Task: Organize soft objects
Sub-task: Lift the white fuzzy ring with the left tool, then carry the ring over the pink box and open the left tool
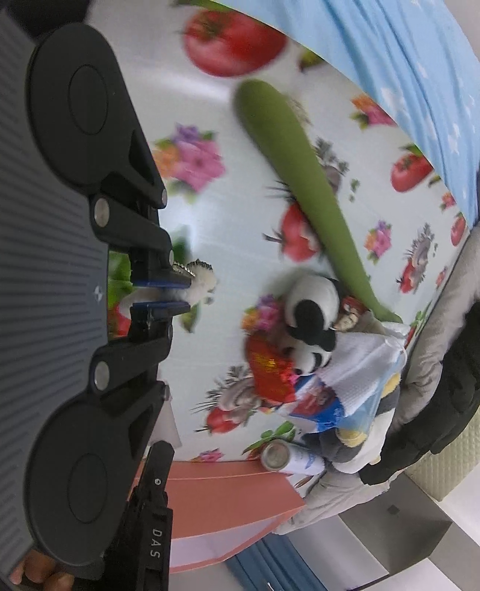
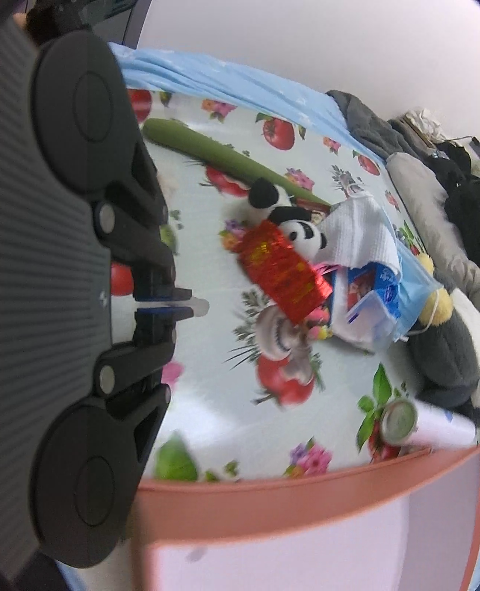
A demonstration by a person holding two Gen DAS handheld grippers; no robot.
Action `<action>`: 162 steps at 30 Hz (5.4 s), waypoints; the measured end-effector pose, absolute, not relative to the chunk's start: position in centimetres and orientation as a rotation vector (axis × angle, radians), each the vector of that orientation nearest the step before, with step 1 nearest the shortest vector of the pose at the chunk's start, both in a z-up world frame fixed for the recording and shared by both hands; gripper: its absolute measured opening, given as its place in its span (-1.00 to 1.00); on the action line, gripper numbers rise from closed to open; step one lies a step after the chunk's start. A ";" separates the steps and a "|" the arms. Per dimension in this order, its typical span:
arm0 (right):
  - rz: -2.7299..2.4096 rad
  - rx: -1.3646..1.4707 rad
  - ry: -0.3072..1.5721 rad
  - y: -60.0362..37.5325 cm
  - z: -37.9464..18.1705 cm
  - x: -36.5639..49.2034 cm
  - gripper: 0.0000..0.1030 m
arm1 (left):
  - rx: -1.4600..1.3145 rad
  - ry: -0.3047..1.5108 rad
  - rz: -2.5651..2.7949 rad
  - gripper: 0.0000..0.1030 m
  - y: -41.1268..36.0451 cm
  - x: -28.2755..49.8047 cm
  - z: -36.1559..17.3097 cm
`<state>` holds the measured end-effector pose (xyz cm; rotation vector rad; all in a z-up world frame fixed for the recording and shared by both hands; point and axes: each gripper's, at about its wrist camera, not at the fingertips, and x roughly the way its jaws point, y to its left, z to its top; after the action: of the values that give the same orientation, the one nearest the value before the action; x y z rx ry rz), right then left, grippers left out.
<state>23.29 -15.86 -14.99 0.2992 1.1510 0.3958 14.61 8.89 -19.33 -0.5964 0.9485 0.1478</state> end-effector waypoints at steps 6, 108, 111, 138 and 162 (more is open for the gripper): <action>0.348 0.358 1.149 -17.9 -16.4 20.1 -0.88 | -0.644 0.948 0.158 -0.83 9.4 12.6 -19.7; 0.219 0.156 0.521 -29.2 3.1 15.3 -0.81 | -0.160 0.665 -0.299 -0.78 -11.9 18.1 3.9; 0.183 0.167 0.547 -30.9 2.2 16.9 -0.81 | -0.163 0.708 -0.342 -0.78 -14.2 20.7 2.7; -0.022 0.338 0.985 -41.0 -13.0 29.1 -0.71 | -0.067 1.085 -0.441 -0.06 -26.7 37.2 -13.3; 0.045 0.242 0.715 -37.4 0.3 20.4 -0.71 | -0.143 0.855 -0.404 -0.06 -17.7 24.1 0.1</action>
<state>20.37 -37.37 0.31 0.2416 0.7151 0.0451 24.06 -17.71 0.10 -0.1434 0.8552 -0.4037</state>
